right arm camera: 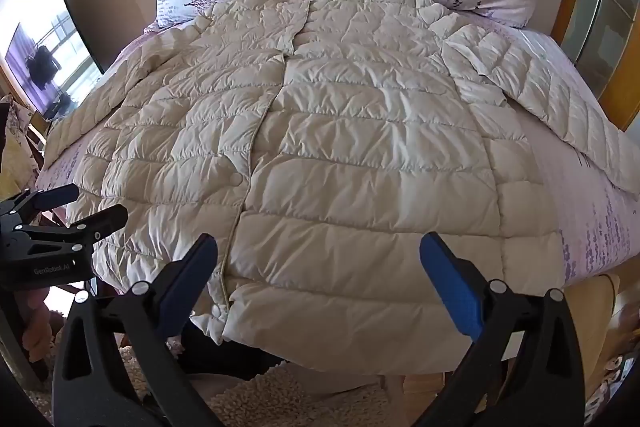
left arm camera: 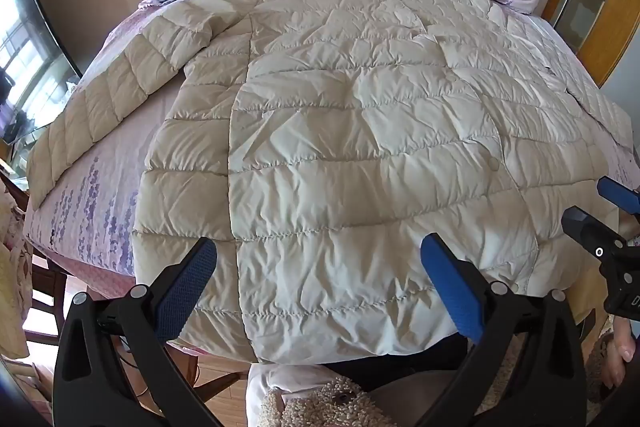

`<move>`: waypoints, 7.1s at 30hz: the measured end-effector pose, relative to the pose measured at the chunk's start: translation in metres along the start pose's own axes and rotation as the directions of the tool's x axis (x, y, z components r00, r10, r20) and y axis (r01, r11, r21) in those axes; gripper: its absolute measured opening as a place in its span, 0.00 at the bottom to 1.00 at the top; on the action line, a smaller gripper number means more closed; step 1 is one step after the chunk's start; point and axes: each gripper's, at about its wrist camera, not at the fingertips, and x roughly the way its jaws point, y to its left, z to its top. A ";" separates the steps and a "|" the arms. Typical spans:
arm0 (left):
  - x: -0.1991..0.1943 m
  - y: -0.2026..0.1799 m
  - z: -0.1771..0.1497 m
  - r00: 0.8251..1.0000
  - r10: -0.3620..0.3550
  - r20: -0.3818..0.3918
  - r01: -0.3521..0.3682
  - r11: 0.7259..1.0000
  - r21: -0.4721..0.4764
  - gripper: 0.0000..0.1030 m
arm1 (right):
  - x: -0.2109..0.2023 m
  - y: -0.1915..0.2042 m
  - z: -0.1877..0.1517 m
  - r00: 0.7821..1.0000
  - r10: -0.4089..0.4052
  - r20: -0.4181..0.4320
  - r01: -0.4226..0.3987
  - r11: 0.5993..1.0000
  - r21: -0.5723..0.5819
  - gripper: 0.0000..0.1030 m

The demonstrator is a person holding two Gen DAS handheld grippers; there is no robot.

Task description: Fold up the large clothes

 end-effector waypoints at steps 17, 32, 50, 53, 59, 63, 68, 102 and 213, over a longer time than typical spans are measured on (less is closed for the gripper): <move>0.000 0.000 0.000 1.000 0.002 -0.001 -0.002 1.000 0.001 0.99 | 0.000 -0.002 0.000 1.000 0.011 -0.001 -0.011 1.000 0.006 0.98; 0.000 0.000 0.000 1.000 0.001 -0.003 -0.001 1.000 0.001 0.99 | 0.002 -0.002 0.000 1.000 0.014 -0.004 -0.014 1.000 0.012 0.98; 0.000 0.000 0.000 1.000 0.001 -0.003 -0.001 1.000 0.002 0.99 | 0.001 -0.004 0.000 1.000 0.022 0.000 -0.022 1.000 0.020 0.98; 0.000 0.000 0.000 1.000 0.001 -0.003 -0.001 1.000 0.002 0.99 | 0.002 -0.003 0.000 1.000 0.024 -0.003 -0.024 0.999 0.023 0.98; 0.004 0.001 -0.003 1.000 -0.002 -0.001 0.002 1.000 0.001 0.99 | 0.003 -0.005 0.000 1.000 0.025 -0.006 -0.025 0.999 0.026 0.98; 0.004 0.001 -0.003 1.000 -0.002 -0.002 0.002 1.000 0.001 0.99 | 0.004 -0.005 0.000 1.000 0.030 -0.009 -0.030 0.999 0.034 0.98; 0.004 0.001 -0.003 1.000 -0.003 -0.001 0.003 1.000 0.001 0.99 | 0.004 -0.007 0.001 0.999 0.035 -0.008 -0.035 0.999 0.040 0.98; 0.012 0.037 0.038 0.957 -0.283 0.057 0.289 0.948 -0.137 0.99 | 0.005 -0.080 0.036 0.980 0.059 0.192 -0.107 0.962 0.251 0.98; 0.143 0.074 0.220 0.818 -0.545 0.185 0.569 0.713 -0.410 0.04 | 0.120 -0.210 0.142 0.958 0.068 0.278 -0.256 0.640 0.725 0.08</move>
